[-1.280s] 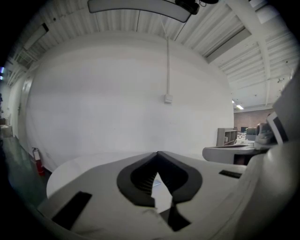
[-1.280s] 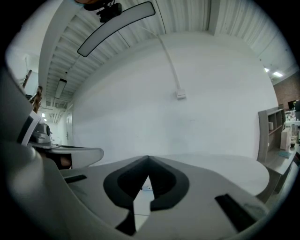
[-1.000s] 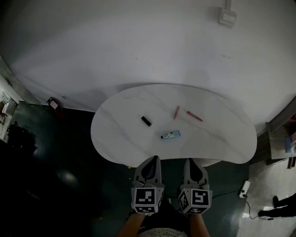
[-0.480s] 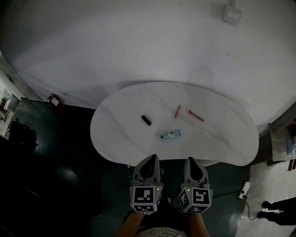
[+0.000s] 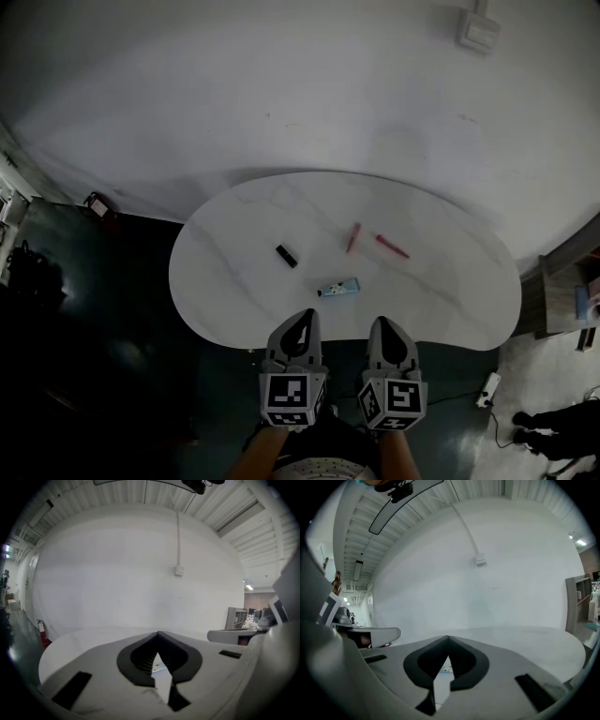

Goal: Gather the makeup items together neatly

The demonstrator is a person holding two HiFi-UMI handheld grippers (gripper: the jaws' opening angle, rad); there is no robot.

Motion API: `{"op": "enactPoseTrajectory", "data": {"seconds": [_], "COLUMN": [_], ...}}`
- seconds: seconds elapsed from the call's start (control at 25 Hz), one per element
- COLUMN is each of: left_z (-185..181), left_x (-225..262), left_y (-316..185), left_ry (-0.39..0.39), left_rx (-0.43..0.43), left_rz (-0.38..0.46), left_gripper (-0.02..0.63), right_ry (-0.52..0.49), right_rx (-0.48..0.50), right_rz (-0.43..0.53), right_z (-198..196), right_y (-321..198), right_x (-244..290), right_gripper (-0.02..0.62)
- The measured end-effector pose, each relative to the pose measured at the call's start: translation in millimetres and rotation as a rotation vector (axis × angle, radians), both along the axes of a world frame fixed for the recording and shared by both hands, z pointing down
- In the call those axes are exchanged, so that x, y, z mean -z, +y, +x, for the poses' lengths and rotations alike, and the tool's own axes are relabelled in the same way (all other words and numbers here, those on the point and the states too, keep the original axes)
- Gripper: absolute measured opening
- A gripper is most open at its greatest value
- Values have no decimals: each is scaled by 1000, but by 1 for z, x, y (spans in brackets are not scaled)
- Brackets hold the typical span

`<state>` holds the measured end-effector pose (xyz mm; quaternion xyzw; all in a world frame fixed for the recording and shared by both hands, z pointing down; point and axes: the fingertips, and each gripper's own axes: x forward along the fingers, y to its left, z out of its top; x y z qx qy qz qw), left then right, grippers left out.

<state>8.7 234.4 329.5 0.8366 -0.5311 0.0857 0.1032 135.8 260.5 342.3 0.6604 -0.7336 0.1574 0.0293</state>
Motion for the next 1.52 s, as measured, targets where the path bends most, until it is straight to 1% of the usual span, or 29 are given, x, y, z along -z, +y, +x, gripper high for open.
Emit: {"op": "enactPoseTrajectory", "data": {"seconds": [0.12, 0.28, 0.44, 0.56, 0.68, 0.88, 1.08, 1.32, 1.36, 1.52], "left_z": [-2, 2, 7, 2, -12, -41, -69, -99, -104, -119], "left_x": [-5, -9, -5, -3, -4, -12, -25, -44, -48, -61], "left_y": [-21, -48, -77, -98, -123, -162, -187, -206, -207, -209], "left_ry": [5, 7, 6, -3, 0, 11, 23, 35, 38, 44], "left_rx": [11, -3, -29, -38, -20, 30, 73, 127, 137, 170], "left_rz": [-10, -21, -6, -1, -13, -35, -62, -109, -117, -151], "left_gripper": [37, 38, 38, 38, 38, 38, 38, 37, 38, 37], "right_ry": [7, 10, 10, -9, -15, 3, 9, 39, 44, 78], "right_rx": [9, 2, 4, 19, 56, 130, 183, 255, 269, 328], "right_rz": [-5, -9, -13, -24, -33, -50, -78, -163, -178, -231], "right_z": [-2, 0, -1, -12, -32, -67, -99, -131, -136, -155], "right_y": [-18, -45, -76, -102, -129, -169, -197, -217, -219, -221], "right_x": [-3, -4, -5, -6, -6, -11, -23, -48, -53, -71], "right_gripper": [11, 11, 11, 10, 9, 11, 11, 15, 27, 28]}}
